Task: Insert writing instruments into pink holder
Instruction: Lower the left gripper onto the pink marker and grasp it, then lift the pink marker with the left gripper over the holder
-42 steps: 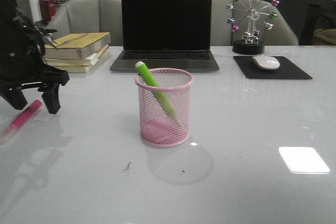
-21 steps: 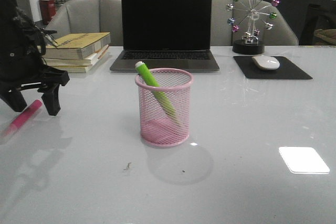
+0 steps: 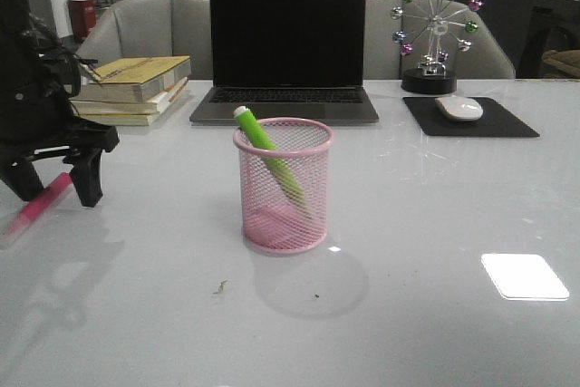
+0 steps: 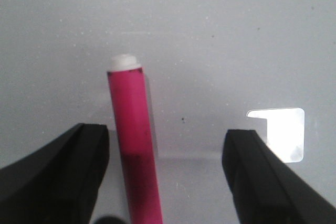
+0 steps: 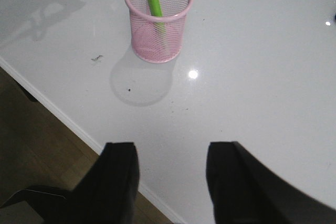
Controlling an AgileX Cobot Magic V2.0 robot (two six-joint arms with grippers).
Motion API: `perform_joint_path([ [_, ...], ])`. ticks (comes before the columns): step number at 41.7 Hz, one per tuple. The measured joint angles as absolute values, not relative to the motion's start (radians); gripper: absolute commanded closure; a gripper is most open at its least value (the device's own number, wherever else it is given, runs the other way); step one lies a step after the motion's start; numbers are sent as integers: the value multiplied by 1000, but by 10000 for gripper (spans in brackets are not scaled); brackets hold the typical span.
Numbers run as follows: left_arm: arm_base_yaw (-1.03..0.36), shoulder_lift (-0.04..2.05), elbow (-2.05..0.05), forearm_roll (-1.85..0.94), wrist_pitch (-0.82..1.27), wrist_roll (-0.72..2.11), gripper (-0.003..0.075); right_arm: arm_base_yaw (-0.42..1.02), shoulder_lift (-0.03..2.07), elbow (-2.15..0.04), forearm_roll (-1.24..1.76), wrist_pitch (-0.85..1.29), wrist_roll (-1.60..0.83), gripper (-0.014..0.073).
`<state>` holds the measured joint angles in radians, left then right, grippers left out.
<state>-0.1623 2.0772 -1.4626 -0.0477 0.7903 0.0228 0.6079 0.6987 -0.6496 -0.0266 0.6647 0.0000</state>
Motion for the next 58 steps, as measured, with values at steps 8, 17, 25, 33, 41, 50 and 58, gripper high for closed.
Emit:
perform_joint_path([
  [8,-162,2085,-1469,-41,776,23,215,608,699,-650,-27,665,0,167],
  [17,-162,2086,-1469,-35,767,23,379,608,699,-650,-27,665,0,167],
  [25,-162,2086,-1469,-13,766,19,566,608,699,-650,-27,665,0,167],
  [33,-162,2086,-1469,0,768,19,629,608,699,-650,-27,665,0,167],
  [41,-162,2026,-1455,0,788,23,629,608,699,-650,-27,665,0,167],
  [50,-213,1751,-1352,0,686,50,629,608,699,-650,-27,665,0,167],
  [58,-296,1471,-1176,-13,525,57,629,608,699,-650,-27,665,0,167],
])
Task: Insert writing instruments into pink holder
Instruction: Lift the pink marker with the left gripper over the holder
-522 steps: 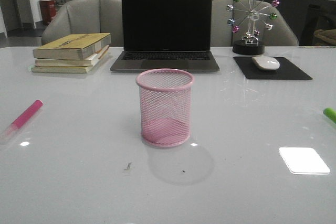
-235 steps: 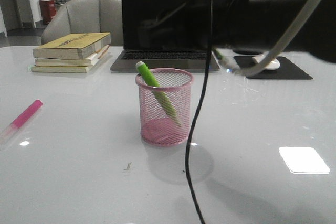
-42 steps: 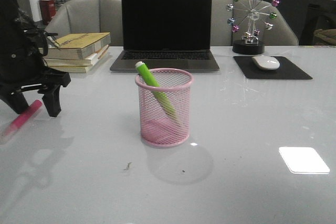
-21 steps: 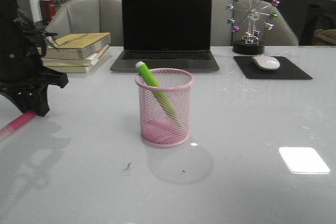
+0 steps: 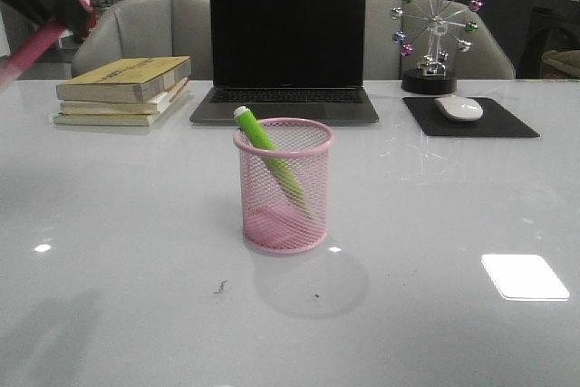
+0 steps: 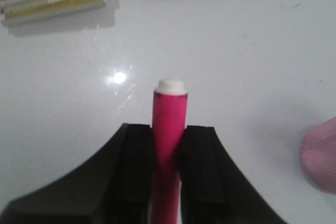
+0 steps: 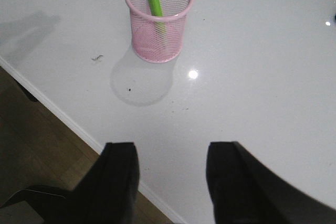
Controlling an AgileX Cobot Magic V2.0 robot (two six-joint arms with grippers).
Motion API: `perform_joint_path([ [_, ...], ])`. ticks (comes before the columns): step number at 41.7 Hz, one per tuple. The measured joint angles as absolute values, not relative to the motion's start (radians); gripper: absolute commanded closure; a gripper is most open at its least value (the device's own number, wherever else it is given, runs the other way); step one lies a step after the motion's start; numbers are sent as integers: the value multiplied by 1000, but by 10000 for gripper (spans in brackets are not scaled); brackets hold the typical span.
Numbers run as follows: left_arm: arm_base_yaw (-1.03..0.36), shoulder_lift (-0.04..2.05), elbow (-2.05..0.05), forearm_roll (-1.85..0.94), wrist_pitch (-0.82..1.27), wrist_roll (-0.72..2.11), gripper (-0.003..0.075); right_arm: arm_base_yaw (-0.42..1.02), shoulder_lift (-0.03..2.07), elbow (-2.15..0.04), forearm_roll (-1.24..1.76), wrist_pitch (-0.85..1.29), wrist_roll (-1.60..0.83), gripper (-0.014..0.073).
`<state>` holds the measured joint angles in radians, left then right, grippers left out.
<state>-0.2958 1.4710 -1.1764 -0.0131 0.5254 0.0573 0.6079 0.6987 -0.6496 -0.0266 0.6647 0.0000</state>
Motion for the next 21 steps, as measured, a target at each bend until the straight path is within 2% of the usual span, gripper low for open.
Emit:
perform_joint_path([
  [11,-451,1211,-953,-17,184,58,629,608,699,-650,-27,665,0,167],
  [21,-616,1237,-833,-17,-261,58,629,608,699,-650,-27,665,0,167],
])
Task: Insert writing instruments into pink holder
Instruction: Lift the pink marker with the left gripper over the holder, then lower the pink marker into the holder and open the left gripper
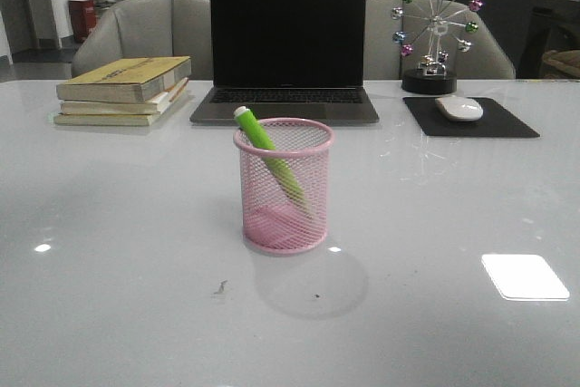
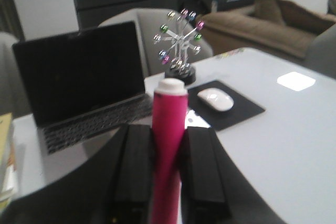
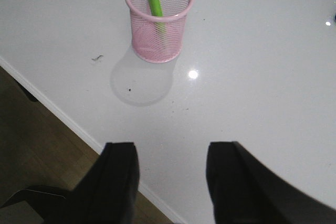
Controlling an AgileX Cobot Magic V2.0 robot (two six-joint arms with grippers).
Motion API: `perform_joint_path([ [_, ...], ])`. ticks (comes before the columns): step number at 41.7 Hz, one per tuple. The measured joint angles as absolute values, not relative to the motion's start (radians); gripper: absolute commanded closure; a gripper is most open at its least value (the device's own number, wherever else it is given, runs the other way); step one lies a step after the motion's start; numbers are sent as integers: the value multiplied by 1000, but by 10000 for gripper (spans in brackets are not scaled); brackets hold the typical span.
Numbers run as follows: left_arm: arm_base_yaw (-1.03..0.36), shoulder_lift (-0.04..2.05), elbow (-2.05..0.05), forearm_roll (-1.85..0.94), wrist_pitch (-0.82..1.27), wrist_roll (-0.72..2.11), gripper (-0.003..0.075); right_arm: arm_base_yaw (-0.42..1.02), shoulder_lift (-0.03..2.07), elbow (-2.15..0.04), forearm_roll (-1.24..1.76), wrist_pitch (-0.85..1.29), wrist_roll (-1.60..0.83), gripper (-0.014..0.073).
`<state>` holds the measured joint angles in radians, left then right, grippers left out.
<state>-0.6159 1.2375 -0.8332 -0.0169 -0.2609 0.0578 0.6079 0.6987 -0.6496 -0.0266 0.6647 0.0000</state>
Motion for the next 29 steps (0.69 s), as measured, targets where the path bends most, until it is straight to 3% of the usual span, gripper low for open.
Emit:
perform_joint_path([
  [15,-759,1601,-829,-19,-840,33,629,608,699,-650,-27,665,0,167],
  [29,-761,1851,-829,-21,-1015,33,629,608,699,-650,-27,665,0,167],
])
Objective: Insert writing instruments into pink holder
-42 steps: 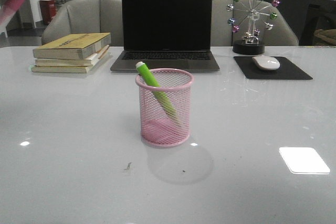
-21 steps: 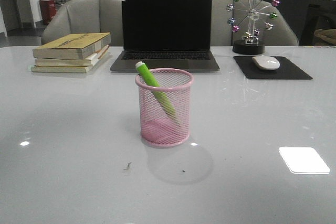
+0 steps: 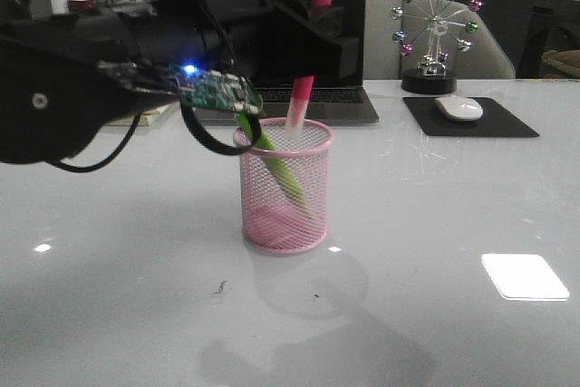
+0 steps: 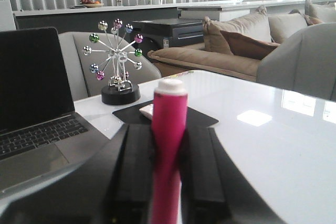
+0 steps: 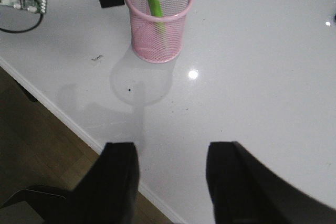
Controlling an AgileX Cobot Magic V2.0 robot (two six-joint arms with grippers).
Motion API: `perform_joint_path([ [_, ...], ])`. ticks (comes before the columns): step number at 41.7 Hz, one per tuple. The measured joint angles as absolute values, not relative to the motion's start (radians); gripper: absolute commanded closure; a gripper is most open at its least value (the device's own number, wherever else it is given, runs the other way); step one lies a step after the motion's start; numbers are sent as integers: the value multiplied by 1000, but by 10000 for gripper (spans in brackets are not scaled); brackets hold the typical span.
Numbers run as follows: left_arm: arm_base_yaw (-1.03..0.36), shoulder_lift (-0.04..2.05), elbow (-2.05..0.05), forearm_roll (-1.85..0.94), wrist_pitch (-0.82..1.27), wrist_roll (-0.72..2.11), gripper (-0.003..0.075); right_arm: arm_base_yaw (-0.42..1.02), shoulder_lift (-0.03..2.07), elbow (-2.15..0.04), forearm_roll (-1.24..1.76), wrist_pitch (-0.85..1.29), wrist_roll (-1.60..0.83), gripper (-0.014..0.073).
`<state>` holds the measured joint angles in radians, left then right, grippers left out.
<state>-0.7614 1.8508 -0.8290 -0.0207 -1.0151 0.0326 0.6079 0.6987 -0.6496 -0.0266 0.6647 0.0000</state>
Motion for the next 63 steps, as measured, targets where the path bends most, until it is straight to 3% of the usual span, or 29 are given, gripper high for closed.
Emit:
perform_joint_path([
  [14,-761,1878,-829,-21,-1023,30,615,608,699,-650,-27,665,0,167],
  [31,-761,1878,-829,-21,-1012,30,328,608,699,-650,-27,665,0,167],
  [47,-761,1851,-829,-23,-977,30,314,608,699,-650,-27,665,0,167],
  [54,-761,1702,-829,-23,-748,30,314,608,699,-650,-27,665,0,167],
  [63,-761,1400,-829,-23,-241,30,315,608,699,-650,-27,665,0,167],
])
